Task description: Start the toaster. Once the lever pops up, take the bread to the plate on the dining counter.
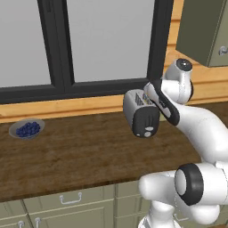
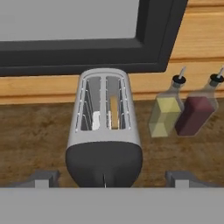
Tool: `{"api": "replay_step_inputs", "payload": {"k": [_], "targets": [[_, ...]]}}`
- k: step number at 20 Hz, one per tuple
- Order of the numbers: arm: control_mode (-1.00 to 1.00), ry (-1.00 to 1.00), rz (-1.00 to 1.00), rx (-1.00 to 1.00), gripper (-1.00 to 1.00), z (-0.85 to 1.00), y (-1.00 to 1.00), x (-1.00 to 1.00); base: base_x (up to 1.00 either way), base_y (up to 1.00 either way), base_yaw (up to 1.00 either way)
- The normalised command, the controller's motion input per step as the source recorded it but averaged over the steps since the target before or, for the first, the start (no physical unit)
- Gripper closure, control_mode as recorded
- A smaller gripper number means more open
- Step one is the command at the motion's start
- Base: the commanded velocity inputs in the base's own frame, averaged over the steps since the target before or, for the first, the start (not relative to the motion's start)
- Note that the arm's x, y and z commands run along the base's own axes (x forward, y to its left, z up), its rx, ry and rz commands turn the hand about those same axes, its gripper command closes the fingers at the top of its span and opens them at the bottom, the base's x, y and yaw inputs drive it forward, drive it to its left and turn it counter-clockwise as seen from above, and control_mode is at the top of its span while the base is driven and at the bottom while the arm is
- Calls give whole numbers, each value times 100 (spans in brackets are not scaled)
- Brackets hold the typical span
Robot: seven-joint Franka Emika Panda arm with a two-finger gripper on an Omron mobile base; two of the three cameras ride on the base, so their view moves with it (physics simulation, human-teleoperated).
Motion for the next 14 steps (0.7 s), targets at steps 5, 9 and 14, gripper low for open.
{"api": "replay_step_inputs", "payload": {"k": [5, 9, 14], "targets": [[-100, 0, 4, 0, -100, -13, 0, 6, 0, 0, 0], [-100, 0, 1, 0, -100, -14, 0, 17, 0, 0, 0], [-100, 0, 0, 0, -100, -14, 0, 24, 0, 0, 0]]}}
